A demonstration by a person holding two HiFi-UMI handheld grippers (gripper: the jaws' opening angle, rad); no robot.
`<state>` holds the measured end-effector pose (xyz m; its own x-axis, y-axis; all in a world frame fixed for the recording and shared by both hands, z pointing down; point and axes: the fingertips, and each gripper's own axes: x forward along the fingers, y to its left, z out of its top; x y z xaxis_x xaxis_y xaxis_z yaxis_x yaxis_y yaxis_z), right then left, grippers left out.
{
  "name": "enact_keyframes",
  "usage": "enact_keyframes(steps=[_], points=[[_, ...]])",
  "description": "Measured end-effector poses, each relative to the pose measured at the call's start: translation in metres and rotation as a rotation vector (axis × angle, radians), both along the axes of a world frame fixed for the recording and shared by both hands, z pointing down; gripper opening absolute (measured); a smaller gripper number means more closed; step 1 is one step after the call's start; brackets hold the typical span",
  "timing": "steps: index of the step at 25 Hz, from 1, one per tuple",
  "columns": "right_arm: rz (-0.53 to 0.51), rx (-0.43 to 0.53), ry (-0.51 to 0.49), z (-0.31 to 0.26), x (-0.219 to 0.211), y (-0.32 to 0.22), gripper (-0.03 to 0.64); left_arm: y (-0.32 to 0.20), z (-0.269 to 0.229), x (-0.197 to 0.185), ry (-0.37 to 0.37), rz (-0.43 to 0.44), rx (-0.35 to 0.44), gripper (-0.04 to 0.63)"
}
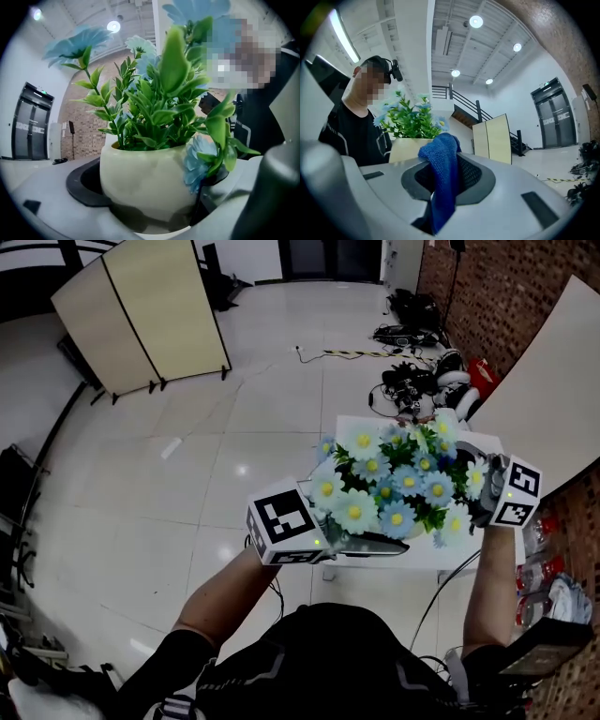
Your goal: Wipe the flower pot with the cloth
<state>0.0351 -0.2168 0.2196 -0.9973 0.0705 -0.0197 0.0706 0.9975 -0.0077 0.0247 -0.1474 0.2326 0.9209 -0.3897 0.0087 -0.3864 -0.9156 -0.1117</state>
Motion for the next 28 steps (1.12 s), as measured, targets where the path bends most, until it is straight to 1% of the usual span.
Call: enact_keyframes(steps=[3,8,12,15,18,21,23,26,28], points=[[0.033,0.001,-0.031,-0.001,0.017,0.009,0.063,-0.005,0.001,-0.003,0.015,-0.032,-0.019,0.565],[0.105,0.035,-0.051,-0.002,0.034,0.034,0.063,-0.009,0.009,0.001,0.001,-0.065,-0.018,0.565],[0.15,0.061,-0.049,-0.009,0.037,0.042,0.063,-0.021,0.008,-0.001,0.003,-0.076,-0.03,0.565],[0.18,0.092,-0.044,-0.016,0.034,0.046,0.063,-0.032,0.004,-0.008,0.009,-0.102,-0.046,0.565],[0.271,0.084,-0.106,-0.027,0.05,0.042,0.063,-0.04,-0.005,-0.008,0.038,-0.123,-0.053,0.565],[0.391,0.069,-0.157,-0.045,0.073,0.024,0.063,-0.069,-0.036,-0.002,0.067,-0.16,-0.059,0.565],[0.455,0.056,-0.179,-0.036,0.082,0.021,0.063,-0.085,-0.043,0.0,0.082,-0.187,-0.058,0.565],[0.518,0.039,-0.232,-0.016,0.078,0.033,0.063,-0.088,-0.042,0.001,0.121,-0.211,-0.065,0.565],[0.548,0.023,-0.237,-0.006,0.066,0.035,0.063,-0.084,-0.045,0.003,0.132,-0.207,-0.059,0.565]])
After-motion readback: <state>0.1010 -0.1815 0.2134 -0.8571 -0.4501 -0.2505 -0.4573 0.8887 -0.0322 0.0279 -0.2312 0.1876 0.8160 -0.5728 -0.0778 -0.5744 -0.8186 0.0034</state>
